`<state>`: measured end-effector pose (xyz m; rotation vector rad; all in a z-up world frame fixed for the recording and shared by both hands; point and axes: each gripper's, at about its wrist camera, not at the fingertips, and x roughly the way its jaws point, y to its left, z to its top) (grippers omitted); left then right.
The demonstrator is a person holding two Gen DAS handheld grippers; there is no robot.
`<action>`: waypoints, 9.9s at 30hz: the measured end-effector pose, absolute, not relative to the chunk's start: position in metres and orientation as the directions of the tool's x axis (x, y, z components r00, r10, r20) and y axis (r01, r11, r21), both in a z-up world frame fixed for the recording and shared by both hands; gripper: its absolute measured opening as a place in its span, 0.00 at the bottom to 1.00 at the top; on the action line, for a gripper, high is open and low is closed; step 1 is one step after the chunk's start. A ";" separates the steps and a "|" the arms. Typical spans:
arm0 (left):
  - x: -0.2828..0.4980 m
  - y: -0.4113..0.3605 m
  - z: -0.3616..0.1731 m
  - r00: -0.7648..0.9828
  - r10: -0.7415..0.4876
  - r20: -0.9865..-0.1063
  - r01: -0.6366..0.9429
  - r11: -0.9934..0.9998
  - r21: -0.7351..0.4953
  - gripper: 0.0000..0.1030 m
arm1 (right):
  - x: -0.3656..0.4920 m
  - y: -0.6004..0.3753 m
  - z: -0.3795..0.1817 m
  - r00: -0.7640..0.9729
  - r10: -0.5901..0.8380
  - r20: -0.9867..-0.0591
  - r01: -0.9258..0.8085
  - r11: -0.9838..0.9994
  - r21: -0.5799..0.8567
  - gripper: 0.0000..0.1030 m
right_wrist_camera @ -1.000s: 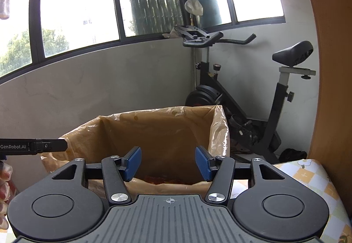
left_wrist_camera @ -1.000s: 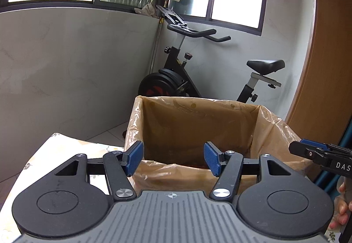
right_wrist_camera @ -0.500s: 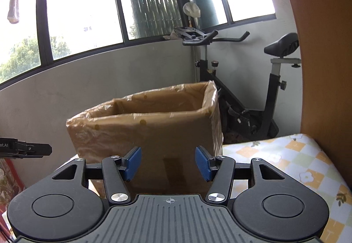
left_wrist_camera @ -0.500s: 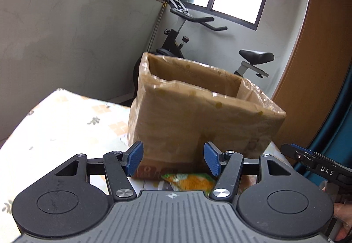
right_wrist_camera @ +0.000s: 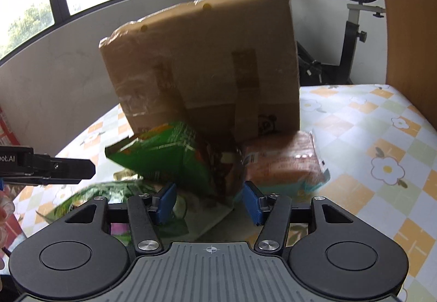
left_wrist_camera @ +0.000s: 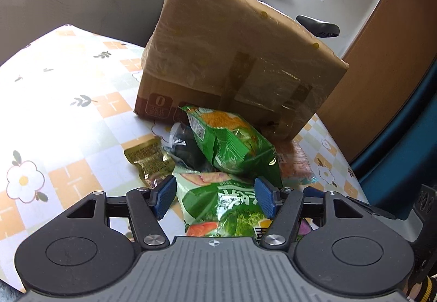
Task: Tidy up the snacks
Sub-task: 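Lower both tools back toward the snack pile beside the box, then grasp large green vegetable-print bag with left tool while right tool approaches wrapped cake, then close right tool on orange wrapped cake while left tool holds green bag, then carry both items over the box and open left tool to drop green bag, then open right tool to drop the wrapped cake into the box, then lower both tools back toward the snack pile beside the box, then grasp green corn chip bag with left tool while right tool approaches red meat packets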
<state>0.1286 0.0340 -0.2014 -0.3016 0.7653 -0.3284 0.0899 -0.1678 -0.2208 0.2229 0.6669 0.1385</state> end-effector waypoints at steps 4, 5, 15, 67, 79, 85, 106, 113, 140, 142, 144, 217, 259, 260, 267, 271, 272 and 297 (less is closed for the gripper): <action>0.128 0.033 -0.213 0.654 -0.408 -0.638 0.162 0.898 -0.409 0.69 | 0.091 -0.159 -0.231 0.743 0.195 -0.640 -0.070 0.974 0.216 0.49; 0.129 0.034 -0.215 0.649 -0.412 -0.639 0.158 0.895 -0.417 0.70 | 0.092 -0.159 -0.233 0.735 0.193 -0.650 -0.067 0.975 0.214 0.49; 0.136 0.036 -0.234 0.614 -0.442 -0.653 0.132 0.874 -0.468 0.85 | 0.096 -0.163 -0.243 0.726 0.206 -0.656 -0.040 0.965 0.258 0.48; 0.132 0.041 -0.238 0.607 -0.558 -0.566 0.182 0.791 -0.585 0.71 | 0.090 -0.178 -0.236 0.775 0.178 -0.606 -0.002 0.960 0.280 0.43; 0.107 0.062 -0.194 0.734 -0.489 -0.471 0.247 0.839 -0.485 0.71 | 0.085 -0.216 -0.230 0.810 0.069 -0.582 0.116 0.954 0.275 0.51; 0.101 0.088 -0.171 0.804 -0.428 -0.413 0.210 0.855 -0.475 0.71 | 0.093 -0.221 -0.225 0.824 0.033 -0.565 0.104 0.972 0.210 0.54; 0.099 0.111 -0.158 0.871 -0.251 -0.422 0.065 0.910 -0.409 0.71 | 0.173 -0.207 -0.239 0.814 0.002 -0.580 0.045 0.997 0.066 0.87; 0.101 0.109 -0.160 0.869 -0.220 -0.442 0.035 0.920 -0.390 0.71 | 0.183 -0.200 -0.256 0.790 -0.048 -0.611 0.078 0.997 0.023 0.81; 0.103 0.100 -0.135 0.897 -0.157 -0.412 0.019 0.947 -0.319 0.71 | 0.110 -0.228 -0.252 0.822 -0.007 -0.569 0.103 0.985 0.136 0.69; 0.104 0.102 -0.119 0.912 -0.167 -0.375 0.044 0.948 -0.314 0.71 | 0.109 -0.234 -0.249 0.825 0.011 -0.565 0.106 0.979 0.173 0.69; 0.107 0.103 -0.100 0.924 -0.188 -0.334 0.080 0.947 -0.310 0.71 | 0.106 -0.239 -0.243 0.833 -0.001 -0.554 0.121 0.976 0.180 0.68; 0.278 0.066 -0.016 0.862 -0.160 -0.480 0.181 0.983 -0.003 0.83 | 0.235 -0.218 -0.044 0.899 0.114 -0.424 -0.079 0.992 0.100 0.72; 0.178 0.010 -0.221 0.604 -0.394 -0.693 0.285 0.919 -0.274 0.86 | 0.131 -0.163 -0.235 0.756 0.195 -0.625 -0.091 0.977 0.194 0.46; 0.180 0.008 -0.224 0.599 -0.394 -0.697 0.280 0.919 -0.278 0.86 | 0.131 -0.161 -0.236 0.752 0.199 -0.628 -0.098 0.976 0.193 0.46; 0.183 -0.001 -0.227 0.601 -0.377 -0.705 0.298 0.924 -0.240 0.91 | 0.131 -0.161 -0.240 0.753 0.215 -0.622 -0.104 0.972 0.210 0.46; 0.184 -0.003 -0.226 0.609 -0.353 -0.711 0.288 0.933 -0.216 0.91 | 0.130 -0.162 -0.240 0.754 0.219 -0.619 -0.106 0.971 0.214 0.46; 0.183 -0.004 -0.225 0.610 -0.346 -0.712 0.285 0.935 -0.210 0.91 | 0.130 -0.162 -0.240 0.754 0.220 -0.618 -0.107 0.971 0.215 0.46; 0.172 0.030 -0.219 0.648 -0.321 -0.690 0.155 0.943 -0.293 0.92 | 0.130 -0.150 -0.247 0.725 0.238 -0.647 -0.133 0.969 0.207 0.45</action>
